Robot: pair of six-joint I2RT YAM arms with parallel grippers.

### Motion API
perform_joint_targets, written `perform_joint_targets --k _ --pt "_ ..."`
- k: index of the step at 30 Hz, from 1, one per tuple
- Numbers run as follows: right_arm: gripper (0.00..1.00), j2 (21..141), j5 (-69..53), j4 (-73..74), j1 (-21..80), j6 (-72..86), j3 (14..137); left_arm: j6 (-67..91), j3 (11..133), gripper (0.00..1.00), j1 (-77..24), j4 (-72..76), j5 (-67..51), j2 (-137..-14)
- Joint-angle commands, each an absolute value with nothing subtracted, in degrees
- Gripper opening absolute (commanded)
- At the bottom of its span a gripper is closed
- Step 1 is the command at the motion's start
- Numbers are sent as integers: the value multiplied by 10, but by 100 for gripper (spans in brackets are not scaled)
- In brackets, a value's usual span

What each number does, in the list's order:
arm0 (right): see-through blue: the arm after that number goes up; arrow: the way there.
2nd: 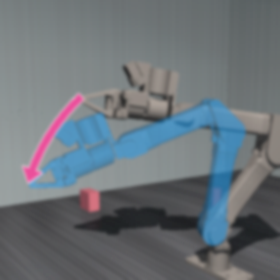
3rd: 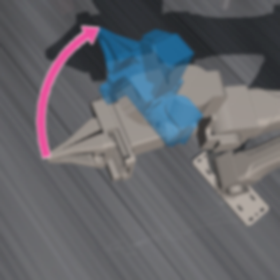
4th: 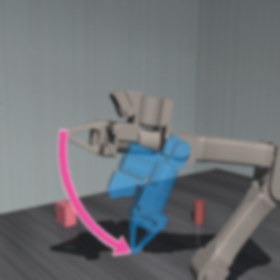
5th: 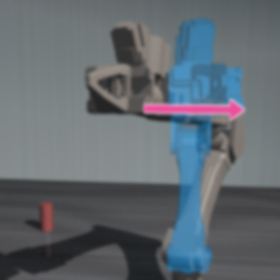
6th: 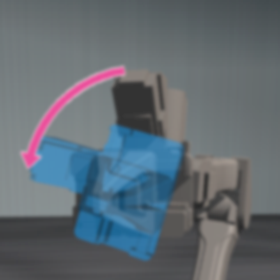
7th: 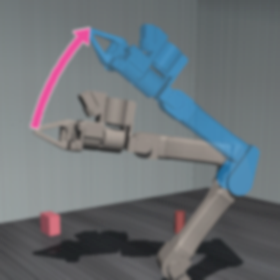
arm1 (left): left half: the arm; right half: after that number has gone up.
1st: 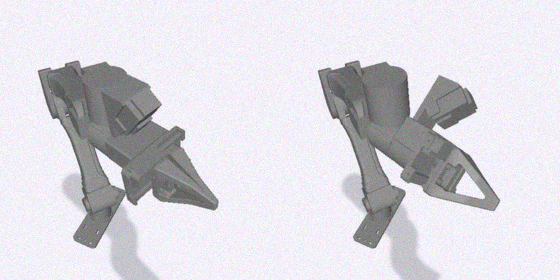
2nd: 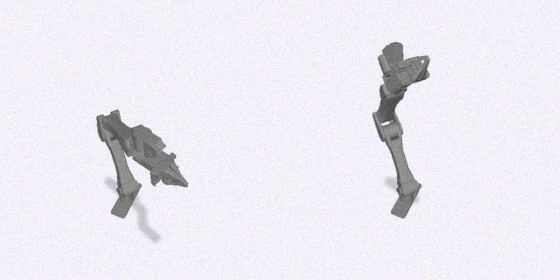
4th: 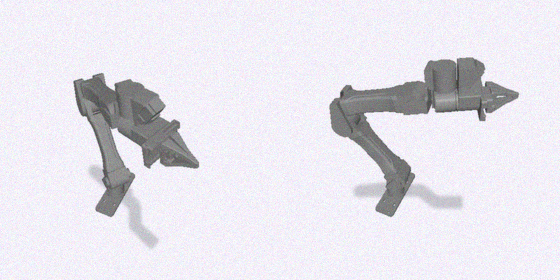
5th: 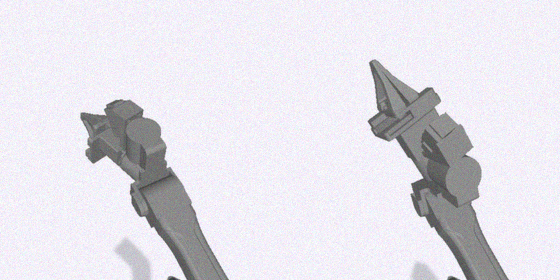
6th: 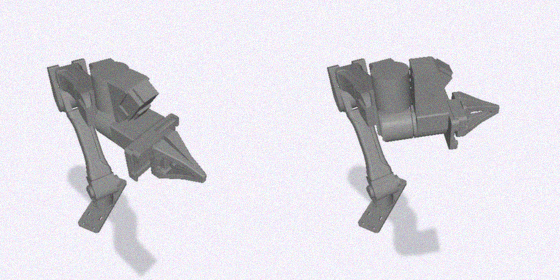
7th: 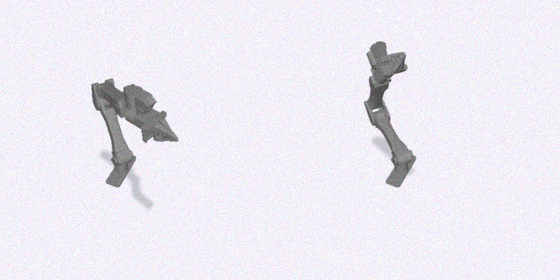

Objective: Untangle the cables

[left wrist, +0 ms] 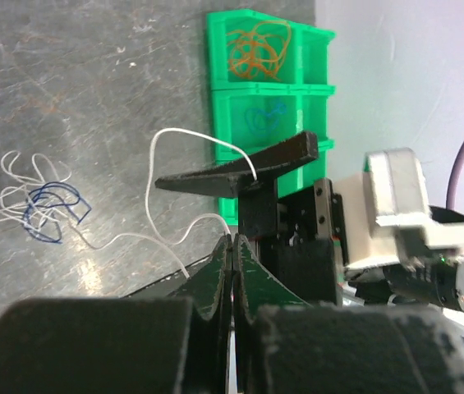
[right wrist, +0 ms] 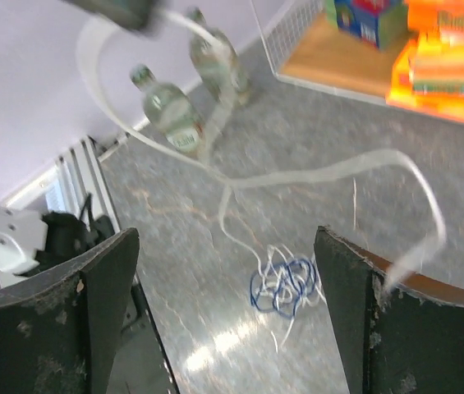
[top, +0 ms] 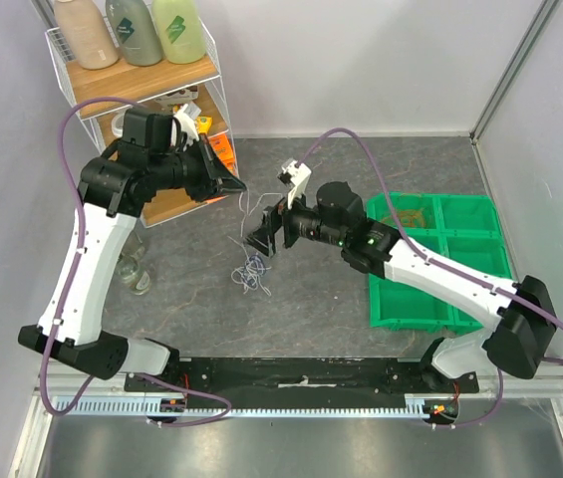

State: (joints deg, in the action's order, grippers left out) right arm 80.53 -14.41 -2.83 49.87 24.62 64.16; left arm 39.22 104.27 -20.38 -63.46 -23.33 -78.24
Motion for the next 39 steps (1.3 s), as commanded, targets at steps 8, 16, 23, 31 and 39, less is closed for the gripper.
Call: perform_joint_targets --k 8,16,23,31,39 --pt "79 866 -29 -64 542 186 793 442 1177 2 -204 -671 -300 -841" --pt "0 881 22 -35 548 246 811 368 1219 35 -200 -681 -221 -837" --pt "0 890 30 84 526 353 946 330 946 88 -199 -608 -3 -652" --pt "0 909 -13 113 508 449 1084 298 637 85 -200 -440 -148 -575" --pt "0 918 -47 105 507 483 1155 284 532 91 -238 -249 -238 -616"
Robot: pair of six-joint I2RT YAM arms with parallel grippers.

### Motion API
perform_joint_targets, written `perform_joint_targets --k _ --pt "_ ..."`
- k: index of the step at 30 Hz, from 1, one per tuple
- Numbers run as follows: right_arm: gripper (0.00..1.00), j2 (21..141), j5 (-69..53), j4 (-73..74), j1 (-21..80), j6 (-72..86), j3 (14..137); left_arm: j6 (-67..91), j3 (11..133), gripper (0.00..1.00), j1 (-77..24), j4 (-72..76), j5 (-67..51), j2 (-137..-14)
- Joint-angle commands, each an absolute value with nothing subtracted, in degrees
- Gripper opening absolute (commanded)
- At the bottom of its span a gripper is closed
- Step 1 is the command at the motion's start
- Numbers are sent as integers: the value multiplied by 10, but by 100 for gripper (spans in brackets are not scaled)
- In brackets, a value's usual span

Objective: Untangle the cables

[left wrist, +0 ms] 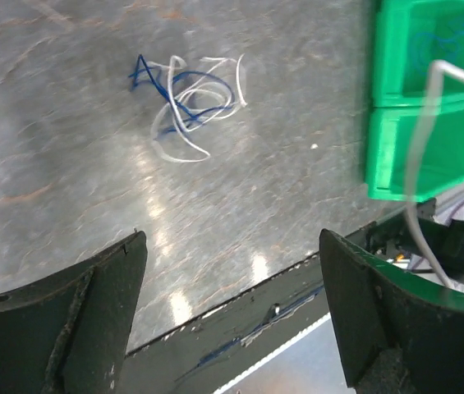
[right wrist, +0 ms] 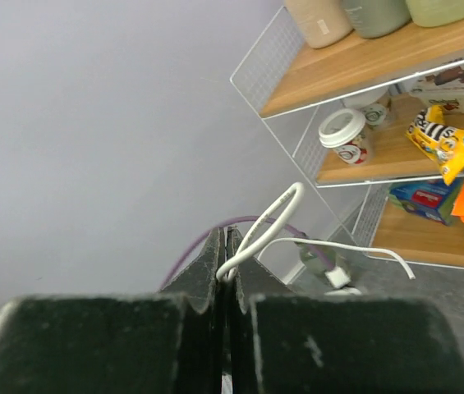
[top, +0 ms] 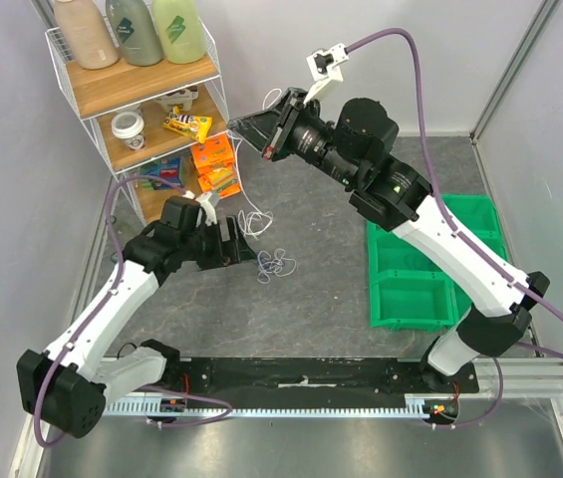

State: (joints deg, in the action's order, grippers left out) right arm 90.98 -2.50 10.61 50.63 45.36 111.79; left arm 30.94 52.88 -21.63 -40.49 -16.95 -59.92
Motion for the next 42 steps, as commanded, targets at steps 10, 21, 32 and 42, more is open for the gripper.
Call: perform_joint_targets --k 10,21,32,42 --pt "0 889 41 200 505 403 1226 314 547 52 -249 -254 -233 -680" --pt "0 783 364 430 476 220 1200 316 554 73 -249 -304 -248 -709" --pt "0 635 509 607 435 297 1032 303 581 75 -249 -310 -267 -755" --pt "0 565 527 644 431 388 905 298 598 76 -251 -316 -280 -778"
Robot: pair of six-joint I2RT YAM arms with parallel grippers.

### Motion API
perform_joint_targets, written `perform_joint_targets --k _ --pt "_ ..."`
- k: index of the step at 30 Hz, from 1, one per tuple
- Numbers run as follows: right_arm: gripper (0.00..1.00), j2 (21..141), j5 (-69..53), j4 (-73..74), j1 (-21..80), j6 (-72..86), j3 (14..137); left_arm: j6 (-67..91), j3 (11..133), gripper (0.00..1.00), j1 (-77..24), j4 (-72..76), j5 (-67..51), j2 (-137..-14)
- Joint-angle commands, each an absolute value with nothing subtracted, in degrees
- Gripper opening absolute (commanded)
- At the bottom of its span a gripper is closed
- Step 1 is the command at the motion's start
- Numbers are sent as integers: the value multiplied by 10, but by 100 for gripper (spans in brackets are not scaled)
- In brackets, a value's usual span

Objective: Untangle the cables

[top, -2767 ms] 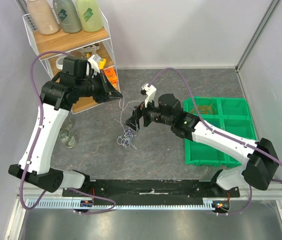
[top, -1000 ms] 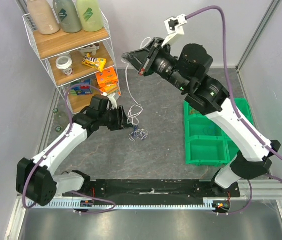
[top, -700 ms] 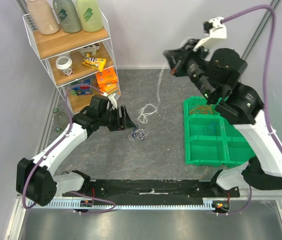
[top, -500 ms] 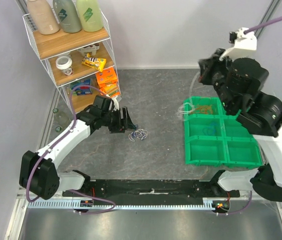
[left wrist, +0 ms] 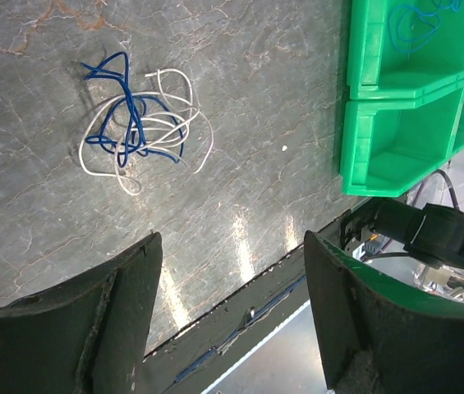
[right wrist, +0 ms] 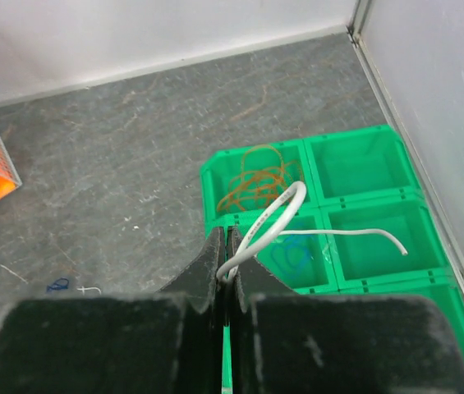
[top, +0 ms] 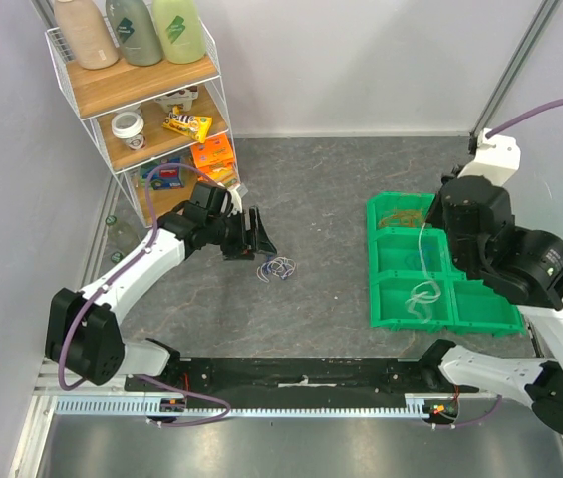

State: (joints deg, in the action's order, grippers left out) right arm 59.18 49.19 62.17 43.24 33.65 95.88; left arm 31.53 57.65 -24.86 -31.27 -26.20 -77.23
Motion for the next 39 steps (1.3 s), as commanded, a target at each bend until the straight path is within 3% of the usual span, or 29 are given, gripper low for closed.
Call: perform_joint_targets --k 1,9,12,18,22,39 --pt "0 550 533 642 431 410 868 297 598 76 -250 -317 -280 -778" --pt "0 469 479 662 430 581 622 291 602 76 -250 -337 -279 -800" --pt "0 476 482 668 429 582 658 289 602 75 -250 -342 -279 -804" --pt "0 574 518 664 429 439 903 295 601 75 -250 -340 -276 -808" --pt "0 591 545 670 429 396 975 300 603 76 -250 -339 -276 -813" --pt "0 489 538 699 428 526 710 297 614 75 -252 -338 -281 -835"
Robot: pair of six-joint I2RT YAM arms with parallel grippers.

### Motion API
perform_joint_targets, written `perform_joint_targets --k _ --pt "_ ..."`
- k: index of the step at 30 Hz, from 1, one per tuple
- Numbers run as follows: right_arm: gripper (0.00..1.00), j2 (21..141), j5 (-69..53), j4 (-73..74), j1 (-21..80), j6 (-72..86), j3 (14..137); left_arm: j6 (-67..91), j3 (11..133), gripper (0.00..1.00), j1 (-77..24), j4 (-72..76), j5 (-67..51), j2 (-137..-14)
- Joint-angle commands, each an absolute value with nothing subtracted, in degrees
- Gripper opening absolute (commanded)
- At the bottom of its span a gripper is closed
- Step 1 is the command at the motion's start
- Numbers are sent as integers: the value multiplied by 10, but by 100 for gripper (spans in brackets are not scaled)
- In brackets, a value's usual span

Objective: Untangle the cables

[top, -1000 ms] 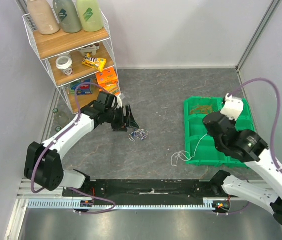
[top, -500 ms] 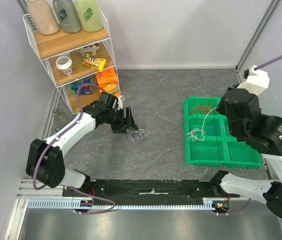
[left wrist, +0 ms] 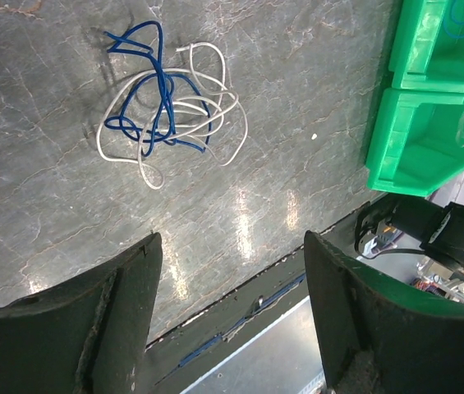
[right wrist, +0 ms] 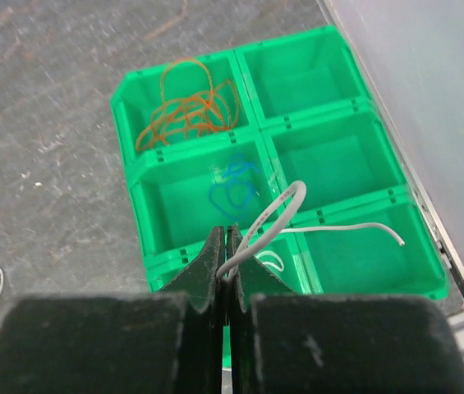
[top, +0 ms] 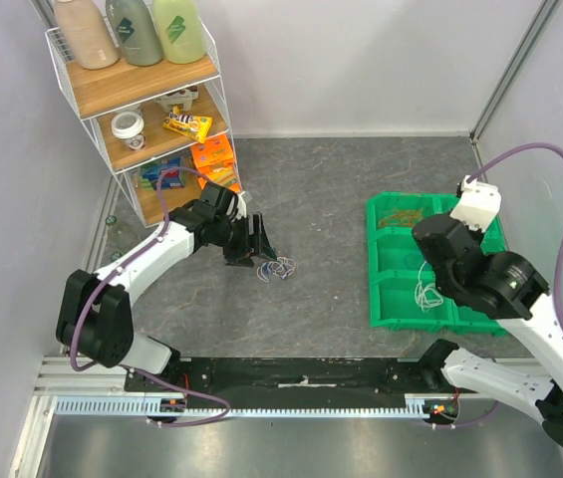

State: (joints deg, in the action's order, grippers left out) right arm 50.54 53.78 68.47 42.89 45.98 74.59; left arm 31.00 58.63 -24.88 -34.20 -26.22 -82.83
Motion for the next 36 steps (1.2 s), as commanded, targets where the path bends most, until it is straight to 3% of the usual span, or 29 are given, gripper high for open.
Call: perform_joint_targets --k 1,8,13,16,21,26,30,36 --pt "0 486 533 700 428 536 699 297 615 75 -252 -339 -281 -837" --pt "0 521 513 700 422 599 607 295 621 76 -256 -339 -275 -849" --pt "5 539 416 699 378 628 527 286 640 72 -262 -358 -239 -879" --pt "7 541 348 659 336 576 497 268 672 65 -277 -386 -209 -916" --pt "12 612 230 602 252 477 487 247 717 64 -308 -406 -163 -963" --pt "40 614 153 577 229 433 483 237 757 74 -309 -423 -145 -988" --pt "76 626 173 593 227 387 526 244 787 75 -301 -444 -154 -1013" --pt "82 703 124 529 290 292 643 258 802 65 -287 -447 -176 -1041"
